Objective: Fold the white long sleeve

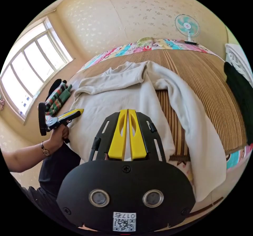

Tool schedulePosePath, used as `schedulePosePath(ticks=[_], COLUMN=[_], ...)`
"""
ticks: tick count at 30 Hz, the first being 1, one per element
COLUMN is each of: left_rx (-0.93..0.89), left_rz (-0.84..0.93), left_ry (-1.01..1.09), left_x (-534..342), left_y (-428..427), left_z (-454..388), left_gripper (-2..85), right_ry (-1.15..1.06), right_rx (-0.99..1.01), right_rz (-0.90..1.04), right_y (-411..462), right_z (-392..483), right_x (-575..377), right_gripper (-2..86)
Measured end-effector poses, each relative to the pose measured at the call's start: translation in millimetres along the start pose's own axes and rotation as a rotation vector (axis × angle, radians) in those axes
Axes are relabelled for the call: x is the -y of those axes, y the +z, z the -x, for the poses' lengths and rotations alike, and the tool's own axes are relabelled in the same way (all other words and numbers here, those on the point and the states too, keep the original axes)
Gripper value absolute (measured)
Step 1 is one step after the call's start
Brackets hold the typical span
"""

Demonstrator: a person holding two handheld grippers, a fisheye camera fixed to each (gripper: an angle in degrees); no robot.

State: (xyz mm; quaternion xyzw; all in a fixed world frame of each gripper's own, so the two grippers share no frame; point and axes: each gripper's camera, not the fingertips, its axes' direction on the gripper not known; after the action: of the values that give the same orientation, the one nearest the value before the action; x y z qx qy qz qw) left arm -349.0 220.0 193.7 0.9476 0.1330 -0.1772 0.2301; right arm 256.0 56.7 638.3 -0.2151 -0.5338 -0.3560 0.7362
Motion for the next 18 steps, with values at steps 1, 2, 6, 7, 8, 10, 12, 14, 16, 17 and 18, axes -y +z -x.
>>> schedulePosePath(ticks=[1, 2, 6, 7, 8, 10, 12, 14, 16, 17, 18], left_rx=[-0.032, -0.051, -0.191, -0.212, -0.218, -0.221, -0.22, -0.227, -0.249, -0.255, -0.271], left_rz=[0.0, 0.0, -0.02, -0.025, -0.027, -0.03, -0.03, -0.031, -0.032, -0.033, -0.034], left_ry=[-0.016, -0.026, -0.098, -0.108, -0.11, -0.111, -0.11, -0.113, -0.122, -0.125, -0.13], left_x=[-0.9, -1.3, -7.9, -9.3, -9.9, -10.6, -10.6, -10.7, -11.2, -11.3, -11.5], left_y=[0.9, 1.4, 5.1, 5.7, 5.9, 6.3, 6.5, 7.0, 8.3, 8.9, 10.3], left_z=[8.4, 13.4, 48.6, 54.5, 56.6, 61.4, 64.2, 68.4, 75.9, 78.0, 82.6], left_gripper=[-1.0, -1.0, -1.0, -1.0, -1.0, -1.0, -1.0, -1.0, -1.0, -1.0, -1.0], right_ry=[0.102, 0.258, 0.755, 0.852, 0.911, 0.917, 0.946, 0.975, 0.913, 0.854, 0.812], right_rx=[0.025, 0.065, 0.276, 0.298, 0.308, 0.308, 0.289, 0.28, 0.244, 0.24, 0.245], right_rz=[-0.093, -0.165, -0.225, -0.195, -0.173, -0.191, -0.237, -0.309, -0.389, -0.451, -0.482], right_y=[-34.1, -62.5, -94.6, -95.5, -97.9, -107.3, -119.1, -134.0, -152.1, -166.6, -173.7], right_z=[-14.8, -38.2, -120.4, -141.2, -158.3, -174.5, -188.3, -204.6, -205.7, -199.4, -193.4], right_x=[-17.7, -40.5, -121.3, -135.8, -141.9, -139.0, -133.6, -119.6, -94.2, -68.7, -53.4], right_gripper=[1.4, 1.7, 4.4, 6.6, 8.6, 10.6, 10.4, 6.9, 4.8, 4.4, 4.2])
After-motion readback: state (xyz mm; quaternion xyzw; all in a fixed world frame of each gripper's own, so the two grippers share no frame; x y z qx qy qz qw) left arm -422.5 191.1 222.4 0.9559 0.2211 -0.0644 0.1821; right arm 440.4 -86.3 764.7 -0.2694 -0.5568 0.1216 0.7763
